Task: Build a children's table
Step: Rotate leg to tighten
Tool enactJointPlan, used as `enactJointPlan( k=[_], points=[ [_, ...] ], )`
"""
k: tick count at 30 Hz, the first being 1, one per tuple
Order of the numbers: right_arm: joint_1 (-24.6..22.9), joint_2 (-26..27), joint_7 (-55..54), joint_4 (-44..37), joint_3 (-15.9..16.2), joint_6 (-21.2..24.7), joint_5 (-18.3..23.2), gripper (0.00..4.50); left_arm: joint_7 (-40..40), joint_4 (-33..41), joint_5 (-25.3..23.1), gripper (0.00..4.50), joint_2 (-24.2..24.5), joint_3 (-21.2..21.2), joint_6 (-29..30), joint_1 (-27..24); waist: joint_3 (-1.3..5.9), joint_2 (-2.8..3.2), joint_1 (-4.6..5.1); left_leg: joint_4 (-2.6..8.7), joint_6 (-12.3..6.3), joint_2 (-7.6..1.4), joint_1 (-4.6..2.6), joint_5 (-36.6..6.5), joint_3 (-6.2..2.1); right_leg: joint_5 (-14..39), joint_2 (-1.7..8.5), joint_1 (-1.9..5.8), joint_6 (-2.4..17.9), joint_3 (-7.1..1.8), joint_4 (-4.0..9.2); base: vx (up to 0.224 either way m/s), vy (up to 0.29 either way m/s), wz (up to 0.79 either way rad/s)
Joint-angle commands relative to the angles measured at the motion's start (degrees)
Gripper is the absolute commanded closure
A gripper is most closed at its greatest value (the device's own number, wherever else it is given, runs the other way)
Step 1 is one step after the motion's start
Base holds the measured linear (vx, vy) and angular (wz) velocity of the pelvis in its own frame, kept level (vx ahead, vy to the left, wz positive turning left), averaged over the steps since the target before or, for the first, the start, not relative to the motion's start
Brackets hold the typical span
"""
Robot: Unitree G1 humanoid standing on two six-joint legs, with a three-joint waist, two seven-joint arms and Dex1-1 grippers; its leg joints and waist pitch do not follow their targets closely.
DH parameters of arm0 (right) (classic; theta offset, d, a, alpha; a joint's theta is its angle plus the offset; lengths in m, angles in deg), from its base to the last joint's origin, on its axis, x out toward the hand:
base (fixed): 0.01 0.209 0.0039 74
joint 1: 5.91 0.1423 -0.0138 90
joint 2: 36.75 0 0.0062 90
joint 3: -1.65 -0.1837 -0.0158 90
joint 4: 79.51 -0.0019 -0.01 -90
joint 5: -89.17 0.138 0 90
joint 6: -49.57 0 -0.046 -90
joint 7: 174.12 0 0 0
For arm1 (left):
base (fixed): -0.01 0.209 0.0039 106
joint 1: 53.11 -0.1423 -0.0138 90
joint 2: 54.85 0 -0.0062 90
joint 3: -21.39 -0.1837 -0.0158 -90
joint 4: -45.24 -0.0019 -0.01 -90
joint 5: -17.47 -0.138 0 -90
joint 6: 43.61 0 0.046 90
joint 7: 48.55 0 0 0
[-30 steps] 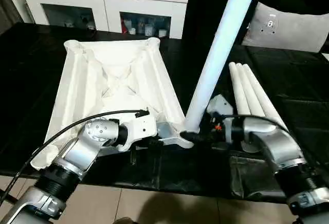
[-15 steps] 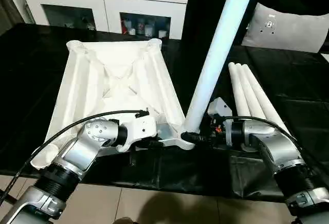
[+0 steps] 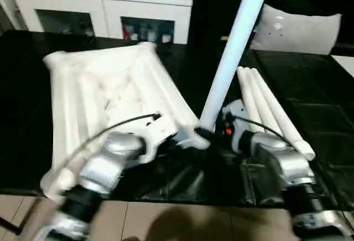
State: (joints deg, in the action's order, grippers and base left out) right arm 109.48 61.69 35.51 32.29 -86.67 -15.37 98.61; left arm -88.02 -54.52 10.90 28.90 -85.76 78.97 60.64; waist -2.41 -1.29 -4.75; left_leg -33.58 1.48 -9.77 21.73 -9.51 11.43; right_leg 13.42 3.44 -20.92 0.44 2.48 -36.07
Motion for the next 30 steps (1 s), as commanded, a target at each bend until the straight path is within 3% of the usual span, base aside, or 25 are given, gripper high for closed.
enactJointPlan(
  k=[1,6,7,12,19,24,26,30],
  points=[
    [-1.08,2.78,-4.71,3.55,1.18,3.35,-0.48,1.81,5.09,2.94,0.24,4.5,-4.49,-0.45,1.29,1.35,2.36,-0.23,0.03,4.7,3.59,-4.09,-1.64,-18.77,-2.67,19.86,5.88,0.31,8.69,-3.01,6.21,0.0,0.0,0.0],
    [-1.55,3.49,-5.85,2.38,1.43,2.74,-1.21,1.81,5.39,2.87,-1.39,4.5,-3.3,-1.73,2.14,1.71,2.45,0.1,-0.31,4.74,2.27,-3.96,-1.4,-17.07,-2.57,16.4,5.56,0.35,7.57,-3.04,6.15,0.0,0.0,0.0],
    [-1.63,3.45,-5.5,2.16,1.37,2.52,-1.05,1.46,5.36,2.78,-1.71,4.5,-2.7,-1.8,1.86,1.8,2.39,0.13,-0.29,4.8,2.32,-3.97,-1.42,-17.55,-2.59,16.46,5.54,0.3,7.46,-3.01,6.22,0.0,0.0,0.0],
    [-1.62,2.6,-4.03,0.87,0.28,0.48,-0.35,0.9,4.28,2.28,-4.05,4.5,1.15,-3.07,-1.46,1.76,2.43,0.29,-0.14,4.98,2.72,-4.05,-1.54,-18.45,-2.67,16.19,5.49,0.23,7.31,-3.01,6.27,0.0,0.0,0.0],
    [-1.69,-2.21,2.64,-0.52,0.67,-3.55,-0.17,0.25,0.22,0.33,-4.57,4.5,6.06,-5.96,-8.13,1.35,3.05,0.24,-0.61,4.27,0.44,-4.0,-0.96,-10.74,-2.19,3.66,5.31,0.91,9.26,-2.84,4.97,0.0,0.0,0.0],
    [-2.62,-11.23,18.07,-4.27,3.32,-6.93,0.95,0.05,-6.04,-1.8,-2.12,4.5,10.08,-5.75,-14.86,1.38,3.33,0.24,-0.91,3.73,-1.79,-3.97,-0.76,-7.45,-2.05,-4.0,5.14,1.39,10.75,-2.6,4.13,0.0,0.0,0.0],
    [-2.57,-14.72,22.59,-4.71,4.86,-9.14,0.2,0.05,-10.03,-2.48,-0.51,4.5,11.95,-6.08,-17.29,1.47,3.22,0.21,-1.12,3.65,-2.51,-3.94,-0.8,-8.16,-2.02,-3.42,5.25,1.33,11.31,-2.53,4.21,0.0,0.0,0.0],
    [-1.71,-17.38,27.21,-3.76,6.71,-13.03,-0.85,0.05,-16.85,-3.22,0.69,4.5,15.38,-7.55,-21.7,1.78,2.99,0.28,-1.22,3.78,-1.84,-4.06,-0.97,-10.67,-2.02,2.33,5.34,1.05,11.8,-2.58,4.64,0.0,0.0,0.0]
  ],
)
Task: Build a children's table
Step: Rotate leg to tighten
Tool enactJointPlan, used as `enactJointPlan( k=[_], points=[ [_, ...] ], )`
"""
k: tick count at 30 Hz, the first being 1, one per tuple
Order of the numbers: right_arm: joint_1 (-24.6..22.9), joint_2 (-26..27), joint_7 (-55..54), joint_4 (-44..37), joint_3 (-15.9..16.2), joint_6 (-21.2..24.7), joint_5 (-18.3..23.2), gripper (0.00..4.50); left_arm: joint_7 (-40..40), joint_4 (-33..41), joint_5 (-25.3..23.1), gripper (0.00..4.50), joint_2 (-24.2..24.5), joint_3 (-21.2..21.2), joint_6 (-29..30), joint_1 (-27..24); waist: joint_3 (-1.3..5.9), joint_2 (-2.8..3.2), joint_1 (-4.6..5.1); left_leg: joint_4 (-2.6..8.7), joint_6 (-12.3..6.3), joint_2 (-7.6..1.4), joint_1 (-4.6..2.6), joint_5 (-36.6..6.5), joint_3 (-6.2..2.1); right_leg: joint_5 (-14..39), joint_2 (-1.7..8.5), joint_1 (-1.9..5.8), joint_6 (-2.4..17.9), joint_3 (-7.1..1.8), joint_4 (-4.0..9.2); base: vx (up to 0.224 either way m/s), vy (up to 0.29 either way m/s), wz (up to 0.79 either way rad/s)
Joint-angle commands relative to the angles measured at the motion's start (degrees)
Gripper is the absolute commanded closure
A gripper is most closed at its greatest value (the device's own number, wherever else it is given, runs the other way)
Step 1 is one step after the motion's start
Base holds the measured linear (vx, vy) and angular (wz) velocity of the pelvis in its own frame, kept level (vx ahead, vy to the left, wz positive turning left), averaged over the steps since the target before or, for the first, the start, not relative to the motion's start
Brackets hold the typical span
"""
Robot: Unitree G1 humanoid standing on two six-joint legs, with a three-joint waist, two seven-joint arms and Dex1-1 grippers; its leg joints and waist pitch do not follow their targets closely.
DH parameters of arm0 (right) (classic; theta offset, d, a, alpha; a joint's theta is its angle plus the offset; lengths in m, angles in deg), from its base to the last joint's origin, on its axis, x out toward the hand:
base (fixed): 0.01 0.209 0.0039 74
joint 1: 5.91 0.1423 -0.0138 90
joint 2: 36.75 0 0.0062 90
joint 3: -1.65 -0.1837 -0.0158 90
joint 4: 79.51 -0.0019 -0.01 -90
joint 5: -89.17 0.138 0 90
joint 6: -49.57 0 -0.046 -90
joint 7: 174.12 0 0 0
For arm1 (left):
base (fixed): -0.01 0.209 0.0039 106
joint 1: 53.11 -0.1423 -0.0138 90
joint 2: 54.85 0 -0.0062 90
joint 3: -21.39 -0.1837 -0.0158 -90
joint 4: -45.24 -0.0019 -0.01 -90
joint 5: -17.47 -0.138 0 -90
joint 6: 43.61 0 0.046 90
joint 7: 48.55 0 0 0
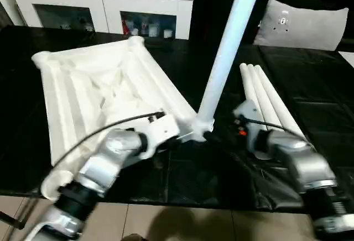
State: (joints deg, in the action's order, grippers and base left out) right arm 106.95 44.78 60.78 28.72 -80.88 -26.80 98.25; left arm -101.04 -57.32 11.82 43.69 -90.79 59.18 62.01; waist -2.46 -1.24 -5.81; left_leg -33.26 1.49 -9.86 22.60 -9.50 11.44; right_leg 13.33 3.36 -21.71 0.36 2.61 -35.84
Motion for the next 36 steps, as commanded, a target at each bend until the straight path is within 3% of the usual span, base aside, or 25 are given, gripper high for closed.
enactJointPlan(
  k=[1,6,7,10,11,15,22,27,31,33,35,36],
  points=[
    [1.02,-0.67,2.63,0.1,1.13,-2.09,-0.53,0.05,-4.73,-0.67,-0.03,4.5,1.0,-2.64,-2.45,0.53,3.06,0.22,-0.12,3.48,-1.71,-4.0,-1.86,-10.96,-1.97,2.66,5.42,1.85,11.98,-2.76,4.37,0.0,0.0,0.0],
    [2.07,-0.78,6.97,1.65,2.37,-3.57,0.16,0.05,-10.4,-0.91,0.91,4.5,3.42,-3.92,-4.19,1.23,3.08,0.48,-0.47,3.58,-0.82,-4.27,-2.28,-11.69,-1.96,2.24,5.26,1.54,12.92,-2.74,4.05,0.0,0.0,0.0],
    [2.13,-0.74,7.37,1.77,2.43,-3.53,0.36,0.32,-10.66,-1.0,1.01,4.5,3.48,-3.98,-4.41,1.29,3.07,0.46,-0.61,3.59,-0.69,-4.26,-2.32,-11.74,-1.93,1.85,5.28,1.53,13.1,-2.76,4.0,0.0,0.0,0.0],
    [2.27,-0.54,9.09,2.12,3.09,-3.45,0.98,0.46,-11.39,-1.26,1.45,4.5,3.56,-4.06,-5.2,1.44,3.13,0.39,-0.72,3.57,-0.55,-4.18,-2.12,-11.74,-1.96,1.47,5.37,1.72,13.15,-2.69,3.86,0.0,0.0,0.0],
    [2.28,-0.54,9.42,2.24,3.32,-3.57,1.03,0.75,-11.61,-1.4,1.54,4.5,3.53,-3.97,-5.53,1.44,3.16,0.23,-0.69,3.57,-0.52,-4.21,-2.14,-11.69,-1.95,1.41,5.45,1.75,13.19,-2.7,3.89,0.0,0.0,0.0],
    [2.48,0.6,9.98,3.47,4.17,-3.89,1.0,0.92,-11.93,-2.23,1.44,4.5,3.13,-3.94,-6.77,1.48,3.16,0.17,-0.75,3.46,-0.84,-4.1,-1.98,-11.37,-1.94,2.27,5.54,1.8,13.19,-2.73,3.95,0.0,0.0,0.0],
    [2.19,1.65,10.72,4.25,4.25,-2.54,1.59,1.65,-11.43,-3.18,1.43,4.5,2.59,-3.55,-7.64,1.59,3.27,0.31,-0.82,3.37,-0.98,-4.12,-2.05,-10.55,-1.91,0.68,5.44,1.79,13.39,-2.69,3.73,0.0,0.0,0.0],
    [0.99,2.64,10.89,3.23,4.07,-1.23,2.84,1.83,-11.92,-2.97,2.56,4.5,1.98,-3.0,-7.06,1.11,3.25,0.26,-0.93,3.41,-0.79,-4.16,-2.05,-11.04,-1.93,1.99,5.56,1.83,13.23,-2.71,3.83,0.0,0.0,0.0],
    [0.05,5.2,6.83,1.5,2.75,4.25,4.57,1.87,-10.65,-0.4,4.34,4.5,0.53,-1.61,-1.7,0.45,3.17,0.14,-0.82,3.55,-0.85,-4.25,-2.13,-10.65,-1.93,1.75,5.44,1.75,13.54,-2.65,3.66,0.0,0.0,0.0],
    [0.49,7.64,0.83,2.1,1.96,6.33,3.46,1.87,-7.14,1.19,4.87,4.5,-1.65,-0.2,3.67,0.27,2.85,0.25,-0.51,3.86,-0.11,-4.21,-2.19,-12.73,-1.98,5.59,5.6,1.52,13.25,-2.71,4.17,0.0,0.0,0.0],
    [0.94,9.08,-3.07,2.96,1.46,6.89,2.31,1.88,-4.11,1.64,4.54,4.5,-3.19,0.64,6.33,0.34,2.38,0.32,-0.02,4.23,1.96,-4.22,-2.53,-17.25,-2.1,12.81,5.71,1.22,12.6,-2.86,4.76,0.0,0.0,0.0],
    [2.26,12.36,-13.31,5.67,-0.37,8.94,-0.45,1.88,3.91,2.13,3.69,4.5,-7.64,3.1,13.33,0.88,2.38,0.25,0.08,4.19,3.11,-4.12,-2.87,-19.46,-2.33,17.33,5.99,1.09,11.65,-2.95,5.24,0.0,0.0,0.0]
  ],
)
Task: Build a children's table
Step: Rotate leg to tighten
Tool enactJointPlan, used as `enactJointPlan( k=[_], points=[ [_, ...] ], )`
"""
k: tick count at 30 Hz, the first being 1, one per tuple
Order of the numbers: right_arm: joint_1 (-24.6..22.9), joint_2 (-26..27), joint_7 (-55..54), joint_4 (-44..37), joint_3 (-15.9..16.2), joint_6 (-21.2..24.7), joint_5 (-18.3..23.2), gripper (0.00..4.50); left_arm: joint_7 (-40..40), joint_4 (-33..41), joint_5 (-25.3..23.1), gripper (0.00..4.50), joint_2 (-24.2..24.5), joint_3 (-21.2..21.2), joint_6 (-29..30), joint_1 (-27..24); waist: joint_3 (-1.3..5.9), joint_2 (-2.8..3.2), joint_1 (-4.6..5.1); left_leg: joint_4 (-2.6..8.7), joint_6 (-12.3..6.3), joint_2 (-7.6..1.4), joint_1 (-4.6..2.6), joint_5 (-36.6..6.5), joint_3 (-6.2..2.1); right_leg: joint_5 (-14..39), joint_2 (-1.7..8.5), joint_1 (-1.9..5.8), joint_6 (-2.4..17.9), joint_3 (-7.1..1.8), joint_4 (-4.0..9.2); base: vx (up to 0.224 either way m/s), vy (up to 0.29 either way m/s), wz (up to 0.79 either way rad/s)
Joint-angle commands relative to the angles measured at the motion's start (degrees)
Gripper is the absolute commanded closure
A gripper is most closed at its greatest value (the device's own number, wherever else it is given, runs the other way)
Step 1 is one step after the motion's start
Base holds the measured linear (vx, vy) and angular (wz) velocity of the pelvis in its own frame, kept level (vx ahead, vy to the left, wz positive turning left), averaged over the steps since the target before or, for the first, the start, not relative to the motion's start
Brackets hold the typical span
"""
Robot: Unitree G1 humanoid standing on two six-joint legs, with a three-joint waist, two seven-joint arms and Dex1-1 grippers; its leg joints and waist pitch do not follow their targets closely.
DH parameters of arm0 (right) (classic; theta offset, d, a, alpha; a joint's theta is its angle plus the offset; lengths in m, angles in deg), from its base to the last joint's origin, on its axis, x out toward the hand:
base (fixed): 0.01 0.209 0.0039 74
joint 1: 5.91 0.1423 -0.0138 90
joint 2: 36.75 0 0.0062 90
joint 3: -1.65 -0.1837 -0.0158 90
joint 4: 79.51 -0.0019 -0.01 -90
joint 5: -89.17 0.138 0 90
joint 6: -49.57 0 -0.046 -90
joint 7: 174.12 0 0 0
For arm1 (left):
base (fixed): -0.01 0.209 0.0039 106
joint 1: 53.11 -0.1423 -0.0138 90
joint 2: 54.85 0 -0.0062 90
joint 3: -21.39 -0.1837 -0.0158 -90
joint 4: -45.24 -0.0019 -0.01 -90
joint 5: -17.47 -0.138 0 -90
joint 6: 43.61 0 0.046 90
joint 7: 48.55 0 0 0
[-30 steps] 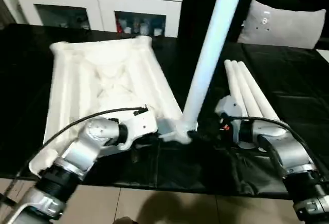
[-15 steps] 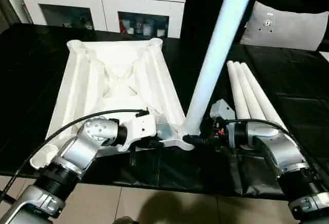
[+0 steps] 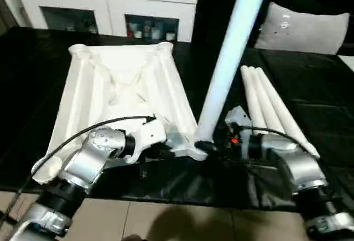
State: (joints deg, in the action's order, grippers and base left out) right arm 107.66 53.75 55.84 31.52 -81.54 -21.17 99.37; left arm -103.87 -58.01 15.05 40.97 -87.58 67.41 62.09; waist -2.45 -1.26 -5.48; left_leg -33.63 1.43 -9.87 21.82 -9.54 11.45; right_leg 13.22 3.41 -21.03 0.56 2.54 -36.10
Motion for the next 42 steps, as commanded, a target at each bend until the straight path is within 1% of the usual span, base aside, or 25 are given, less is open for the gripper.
enactJointPlan(
  k=[1,2,3,4,5,6,9,10,11,13,14,16,18,20,22,23,24,25,27,28,32,36,40,41,42],
  points=[
    [1.55,3.39,-8.38,2.88,0.29,3.31,-1.58,1.88,6.74,2.82,0.46,4.5,-4.92,-0.12,5.11,0.8,2.04,0.27,0.55,4.84,4.38,-4.09,-1.98,-20.82,-2.64,20.59,5.96,0.24,11.18,-2.84,5.59,0.0,0.0,0.0],
    [2.32,5.44,-14.46,4.44,-1.19,4.74,-2.77,1.88,10.73,3.47,0.33,4.5,-7.77,1.03,8.87,0.97,2.35,0.2,0.91,4.81,4.86,-4.04,-1.84,-21.38,-2.93,22.63,6.12,0.58,10.02,-2.75,5.7,0.0,0.0,0.0],
    [2.61,7.0,-17.96,5.02,-2.13,5.01,-3.25,1.88,13.1,4.23,-0.25,4.5,-9.76,1.11,10.56,0.86,2.26,0.2,1.2,4.94,4.87,-4.04,-1.63,-21.08,-2.95,22.3,6.06,0.61,9.76,-2.78,5.76,0.0,0.0,0.0],
    [2.62,7.18,-18.28,5.04,-2.22,4.97,-3.29,1.88,13.36,4.32,-0.38,4.5,-9.98,1.06,10.68,0.83,2.38,0.09,1.42,4.92,4.78,-4.02,-1.56,-20.6,-2.98,21.36,5.95,0.52,9.35,-2.81,5.91,0.0,0.0,0.0],
    [2.61,8.16,-19.99,5.18,-2.57,4.11,-3.61,1.88,15.11,4.71,-1.37,4.5,-11.32,0.77,11.09,0.68,2.42,0.08,1.46,4.82,4.4,-3.93,-1.68,-20.53,-2.89,21.0,5.95,0.35,9.2,-2.9,6.03,0.0,0.0,0.0],
    [2.5,8.43,-20.52,5.02,-2.58,3.58,-3.86,1.88,15.62,4.87,-1.97,4.5,-11.77,0.6,11.26,0.62,2.44,0.05,1.48,4.51,3.2,-3.81,-1.76,-19.52,-2.61,19.53,5.87,0.27,8.92,-3.12,6.32,0.0,0.0,0.0],
    [1.91,9.21,-20.98,4.09,-3.02,2.99,-3.18,1.88,16.09,5.85,-2.57,4.5,-12.58,-0.08,11.59,0.34,2.68,0.07,1.32,4.46,1.98,-3.79,-1.29,-16.0,-2.46,14.8,5.64,0.72,8.95,-3.1,5.94,0.0,0.0,0.0],
    [1.78,9.41,-20.91,3.89,-3.19,3.15,-2.91,1.32,16.32,6.07,-2.6,4.5,-12.71,-0.1,11.91,0.32,2.84,0.13,1.33,4.47,1.51,-3.86,-1.2,-14.34,-2.42,11.38,5.42,0.86,9.42,-3.01,5.56,0.0,0.0,0.0],
    [1.42,9.59,-20.29,3.07,-3.49,3.33,-2.44,1.18,16.77,6.33,-2.63,4.5,-12.85,0.11,12.44,0.34,2.98,0.22,1.29,4.31,1.03,-3.86,-1.13,-12.66,-2.33,7.98,5.32,0.94,10.02,-2.94,5.23,0.0,0.0,0.0],
    [1.29,9.75,-20.38,2.44,-3.69,3.97,-2.17,1.12,17.61,6.86,-2.76,4.5,-12.82,0.13,12.74,0.34,3.08,0.23,1.26,4.18,0.42,-3.81,-1.03,-11.06,-2.24,4.75,5.14,1.02,10.59,-2.86,4.89,0.0,0.0,0.0],
    [1.27,9.24,-19.6,2.12,-3.41,3.49,-2.28,0.98,17.39,6.71,-2.95,4.5,-12.16,-0.09,11.93,0.48,3.13,0.18,1.13,3.99,-0.39,-3.73,-0.91,-9.82,-2.13,2.54,5.23,1.12,11.27,-2.81,4.77,0.0,0.0,0.0],
    [1.23,8.61,-18.88,1.79,-3.39,2.93,-2.26,0.75,17.07,6.49,-3.18,4.5,-11.35,-0.35,10.76,0.53,3.15,0.27,0.96,3.92,-0.66,-3.75,-0.96,-9.49,-2.1,2.11,5.23,1.11,11.47,-2.79,4.73,0.0,0.0,0.0],
    [1.2,7.46,-17.19,1.37,-3.22,2.13,-1.83,0.71,16.29,6.14,-3.74,4.5,-10.16,-0.85,8.5,0.52,2.99,0.04,0.75,3.98,-0.57,-3.76,-0.91,-10.71,-2.06,3.88,5.26,1.12,11.1,-2.81,4.97,0.0,0.0,0.0],
    [1.13,6.38,-15.57,0.98,-2.98,1.44,-1.73,0.33,15.16,5.99,-3.79,4.5,-9.21,-1.18,7.36,0.39,2.9,0.18,0.61,4.14,-0.18,-3.88,-1.06,-11.79,-2.14,6.0,5.28,1.02,10.61,-2.8,5.11,0.0,0.0,0.0],
    [1.1,4.14,-12.33,0.62,-2.66,0.19,-1.74,0.3,13.31,5.59,-4.02,4.5,-7.38,-1.7,4.91,0.22,2.91,0.12,0.46,4.15,0.02,-3.93,-1.08,-12.18,-2.11,6.71,5.28,1.0,10.26,-2.84,5.15,0.0,0.0,0.0],
    [1.26,2.91,-10.79,0.85,-2.68,-0.55,-1.84,0.22,12.37,5.42,-3.81,4.5,-6.6,-1.64,4.29,0.12,2.9,0.2,0.35,4.14,0.09,-3.95,-1.13,-12.28,-2.15,6.75,5.32,0.94,10.2,-2.83,5.16,0.0,0.0,0.0],
    [1.38,1.61,-8.77,0.95,-2.74,-1.28,-1.65,0.1,11.33,5.24,-3.63,4.5,-5.75,-1.67,3.33,0.02,2.95,0.23,0.3,4.12,0.14,-3.97,-1.11,-11.49,-2.09,4.98,5.21,0.97,10.42,-2.83,4.94,0.0,0.0,0.0],
    [1.46,0.61,-7.05,0.89,-2.81,-1.75,-1.35,0.1,10.47,5.16,-3.43,4.5,-5.09,-1.69,3.01,-0.06,2.95,0.23,0.3,4.12,0.14,-3.97,-1.11,-11.49,-2.09,4.98,5.21,0.97,10.42,-2.83,4.94,0.0,0.0,0.0],
    [1.49,-1.33,-3.49,0.3,-2.7,-2.23,-0.64,0.1,8.3,4.98,-3.2,4.5,-3.58,-2.13,1.49,-0.18,3.07,0.32,0.0,3.88,-0.52,-3.91,-1.04,-10.32,-2.03,2.26,5.24,1.06,11.0,-2.77,4.59,0.0,0.0,0.0],
    [1.5,-1.71,-2.83,0.21,-2.61,-2.39,-0.59,0.1,7.77,4.93,-3.07,4.5,-3.26,-2.28,1.13,-0.19,3.06,0.2,-0.05,3.83,-0.93,-3.88,-0.99,-10.07,-1.98,1.69,5.19,1.11,11.22,-2.75,4.55,0.0,0.0,0.0],
    [1.85,-5.76,2.83,0.16,-0.95,-4.28,-1.3,0.1,1.69,4.05,-1.81,4.5,0.32,-4.03,-3.75,-0.24,3.04,-0.04,-0.28,3.75,-1.63,-3.86,-0.97,-9.97,-1.98,2.54,5.31,1.15,11.72,-2.66,4.57,0.0,0.0,0.0],
    [2.21,-9.11,9.62,0.57,1.75,-8.22,-1.89,0.1,-5.2,1.84,-2.07,4.5,4.28,-6.15,-9.44,0.21,2.96,0.09,-0.73,3.75,-1.57,-3.97,-1.16,-10.78,-1.88,3.64,5.28,0.93,11.51,-2.71,4.58,0.0,0.0,0.0],
    [2.39,-9.56,12.68,0.78,2.41,-9.02,-1.36,0.1,-8.49,1.31,-1.7,4.5,5.59,-6.96,-11.1,0.49,3.0,0.11,-1.02,3.81,-1.31,-4.07,-1.26,-11.04,-1.91,3.65,5.28,0.88,12.03,-2.66,4.41,0.0,0.0,0.0],
    [2.4,-9.53,13.53,0.71,2.62,-8.86,-1.08,0.35,-9.29,1.29,-1.44,4.5,5.78,-7.09,-11.35,0.57,3.05,0.17,-1.08,3.83,-1.1,-4.11,-1.28,-11.11,-1.9,3.47,5.32,0.88,12.26,-2.65,4.32,0.0,0.0,0.0],
    [2.4,-9.53,13.53,0.71,2.62,-8.86,-1.08,0.35,-9.29,1.29,-1.44,4.5,5.78,-7.09,-11.35,0.57,3.06,0.15,-1.08,3.8,-1.11,-4.12,-1.31,-11.17,-1.88,3.24,5.33,0.88,12.43,-2.65,4.31,0.0,0.0,0.0]
  ],
)
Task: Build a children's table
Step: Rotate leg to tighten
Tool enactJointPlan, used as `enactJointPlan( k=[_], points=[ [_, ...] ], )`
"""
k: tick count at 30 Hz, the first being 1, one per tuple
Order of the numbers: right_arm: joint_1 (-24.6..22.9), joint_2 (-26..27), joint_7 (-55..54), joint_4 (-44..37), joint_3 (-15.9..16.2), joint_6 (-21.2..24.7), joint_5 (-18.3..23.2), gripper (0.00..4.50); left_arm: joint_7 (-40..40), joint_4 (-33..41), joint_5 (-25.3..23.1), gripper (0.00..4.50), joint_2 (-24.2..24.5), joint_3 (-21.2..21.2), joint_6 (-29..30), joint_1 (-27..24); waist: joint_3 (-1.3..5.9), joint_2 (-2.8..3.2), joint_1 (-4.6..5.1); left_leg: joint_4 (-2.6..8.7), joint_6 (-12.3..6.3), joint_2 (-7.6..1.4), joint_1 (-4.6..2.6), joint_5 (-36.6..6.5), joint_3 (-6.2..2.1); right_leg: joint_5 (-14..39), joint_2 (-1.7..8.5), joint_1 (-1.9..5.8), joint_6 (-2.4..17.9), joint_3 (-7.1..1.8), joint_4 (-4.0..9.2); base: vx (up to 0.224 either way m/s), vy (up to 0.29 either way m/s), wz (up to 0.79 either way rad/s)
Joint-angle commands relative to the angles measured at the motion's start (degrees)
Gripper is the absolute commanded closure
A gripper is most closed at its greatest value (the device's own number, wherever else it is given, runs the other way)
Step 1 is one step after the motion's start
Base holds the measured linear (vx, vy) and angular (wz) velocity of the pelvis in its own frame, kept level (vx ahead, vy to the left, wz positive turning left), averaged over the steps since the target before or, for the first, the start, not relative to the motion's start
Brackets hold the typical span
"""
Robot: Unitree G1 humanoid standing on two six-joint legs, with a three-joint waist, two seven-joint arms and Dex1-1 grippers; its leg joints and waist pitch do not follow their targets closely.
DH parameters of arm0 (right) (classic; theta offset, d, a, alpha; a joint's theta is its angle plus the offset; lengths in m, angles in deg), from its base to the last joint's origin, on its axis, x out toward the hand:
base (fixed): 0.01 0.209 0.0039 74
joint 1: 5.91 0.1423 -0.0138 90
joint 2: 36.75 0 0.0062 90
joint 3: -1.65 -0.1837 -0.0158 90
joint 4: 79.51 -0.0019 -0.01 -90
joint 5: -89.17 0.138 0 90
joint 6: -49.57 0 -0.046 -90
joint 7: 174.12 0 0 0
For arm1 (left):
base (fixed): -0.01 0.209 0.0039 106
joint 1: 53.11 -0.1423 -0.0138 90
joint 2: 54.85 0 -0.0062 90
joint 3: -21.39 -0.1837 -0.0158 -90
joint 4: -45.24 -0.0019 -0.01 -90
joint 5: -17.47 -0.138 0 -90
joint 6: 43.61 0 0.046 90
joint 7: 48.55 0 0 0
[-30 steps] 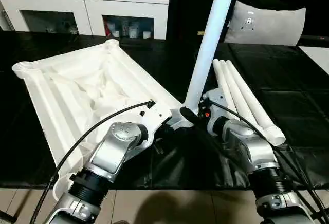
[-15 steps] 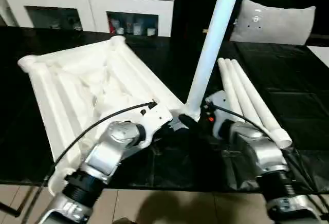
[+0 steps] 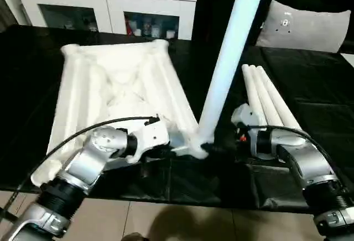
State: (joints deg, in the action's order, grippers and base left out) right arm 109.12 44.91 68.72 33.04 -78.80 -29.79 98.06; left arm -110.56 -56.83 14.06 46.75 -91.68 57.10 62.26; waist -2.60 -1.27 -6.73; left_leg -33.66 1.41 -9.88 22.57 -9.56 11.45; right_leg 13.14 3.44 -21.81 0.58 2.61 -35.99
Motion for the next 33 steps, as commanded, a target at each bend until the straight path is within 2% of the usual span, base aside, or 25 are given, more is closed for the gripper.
enactJointPlan(
  k=[1,7,10,13,15,19,23,24,25,27,28,29,31,32,33],
  points=[
    [0.76,-0.44,1.97,-1.09,0.42,0.08,0.87,0.46,-3.76,0.19,0.04,4.5,0.35,-3.2,-1.43,0.5,3.27,0.3,0.14,3.81,-1.05,-4.11,-2.02,-10.81,-1.91,2.48,5.29,1.72,12.63,-2.69,4.08,0.0,0.0,0.0],
    [0.8,-0.01,3.01,-0.44,0.97,-0.37,1.53,0.84,-5.09,-0.38,0.5,4.5,0.65,-3.38,-2.66,0.64,3.26,0.17,0.12,3.78,-1.05,-4.08,-2.0,-10.94,-1.88,2.9,5.36,1.74,12.95,-2.7,4.08,0.0,0.0,0.0],
    [0.76,0.51,3.89,0.07,1.2,-0.51,1.94,1.18,-5.67,-0.41,0.68,4.5,0.64,-3.3,-3.09,0.39,3.32,0.2,0.18,3.78,-1.05,-4.09,-1.94,-10.93,-1.94,2.9,5.34,1.79,12.91,-2.66,4.03,0.0,0.0,0.0],
    [0.72,0.78,4.39,0.46,1.28,-0.53,2.0,1.29,-5.93,-0.47,0.7,4.5,0.61,-3.24,-3.25,0.28,3.34,0.2,0.1,3.72,-1.22,-4.08,-1.96,-10.42,-1.89,2.07,5.32,1.77,13.1,-2.65,3.95,0.0,0.0,0.0],
    [0.55,1.04,5.04,0.61,1.08,0.12,2.45,1.58,-5.96,-0.58,0.8,4.5,0.57,-3.16,-3.16,0.2,3.33,0.19,0.07,3.74,-1.16,-4.11,-2.03,-10.62,-1.87,2.48,5.31,1.73,13.17,-2.64,3.94,0.0,0.0,0.0],
    [-0.11,1.32,5.49,0.22,1.03,0.92,3.26,1.79,-6.16,-0.65,1.42,4.5,0.38,-3.01,-2.97,0.0,3.28,0.15,0.04,3.75,-1.06,-4.07,-1.97,-10.79,-1.88,3.03,5.34,1.78,13.07,-2.68,4.01,0.0,0.0,0.0],
    [-1.73,2.56,4.25,-2.01,0.72,3.69,4.77,1.86,-4.87,0.69,3.08,4.5,-1.11,-1.69,0.38,-0.81,3.36,-0.02,0.1,3.72,-1.2,-4.07,-1.94,-9.92,-1.79,1.82,5.28,1.85,13.31,-2.68,3.83,0.0,0.0,0.0],
    [-2.03,4.38,-0.01,-2.72,0.15,7.07,4.6,1.87,-2.52,1.8,4.08,4.5,-2.75,-0.29,3.62,-1.29,3.33,0.05,0.16,3.74,-1.32,-4.04,-1.92,-9.74,-1.82,1.76,5.24,1.8,13.29,-2.65,3.8,0.0,0.0,0.0],
    [-2.0,4.72,-0.87,-2.7,0.01,7.46,4.47,1.87,-2.05,1.97,4.16,4.5,-3.01,-0.09,4.17,-1.34,3.33,0.05,0.16,3.74,-1.32,-4.04,-1.92,-9.74,-1.82,1.76,5.24,1.8,13.29,-2.65,3.8,0.0,0.0,0.0],
    [-0.74,9.28,-11.57,-0.88,-2.06,9.51,2.65,1.88,5.23,2.9,3.81,4.5,-6.83,2.33,10.1,-1.2,3.04,0.14,0.5,4.05,-0.17,-4.07,-2.13,-12.05,-1.91,6.02,5.4,1.5,13.25,-2.7,4.23,0.0,0.0,0.0],
    [-0.23,10.56,-14.83,-0.12,-2.63,10.12,2.03,1.88,7.63,3.04,3.5,4.5,-8.05,3.02,11.74,-1.04,2.55,0.07,0.87,4.44,1.31,-4.02,-2.2,-15.2,-2.09,12.13,5.59,1.29,12.74,-2.71,4.82,0.0,0.0,0.0],
    [0.53,12.56,-20.22,0.98,-3.49,11.21,0.89,1.88,11.44,3.45,3.03,4.5,-10.17,4.16,14.63,-0.8,2.68,-0.06,1.38,4.46,2.86,-4.07,-2.45,-17.1,-2.24,16.19,5.83,1.3,11.85,-2.82,4.98,0.0,0.0,0.0],
    [0.92,13.56,-23.06,1.54,-3.91,11.82,0.25,1.89,13.4,3.7,2.78,4.5,-11.3,4.75,16.17,-0.67,2.62,-0.13,1.96,4.61,3.44,-3.95,-2.08,-17.35,-2.57,18.72,5.9,1.55,10.7,-2.74,5.29,0.0,0.0,0.0],
    [1.8,15.8,-29.17,2.91,-5.08,12.82,-1.07,1.89,18.63,3.88,1.73,4.5,-14.33,6.0,19.75,-0.18,2.71,0.08,2.39,4.73,3.73,-3.98,-2.08,-17.12,-2.56,18.12,5.59,1.33,9.54,-2.84,5.38,0.0,0.0,0.0],
    [1.96,16.28,-30.45,3.18,-5.35,12.91,-1.31,1.89,19.77,3.77,1.21,4.5,-14.91,6.09,20.29,-0.05,2.7,-0.03,2.43,4.58,3.51,-3.86,-2.23,-17.36,-2.52,18.04,5.5,1.09,9.43,-2.88,5.55,0.0,0.0,0.0]
  ],
)
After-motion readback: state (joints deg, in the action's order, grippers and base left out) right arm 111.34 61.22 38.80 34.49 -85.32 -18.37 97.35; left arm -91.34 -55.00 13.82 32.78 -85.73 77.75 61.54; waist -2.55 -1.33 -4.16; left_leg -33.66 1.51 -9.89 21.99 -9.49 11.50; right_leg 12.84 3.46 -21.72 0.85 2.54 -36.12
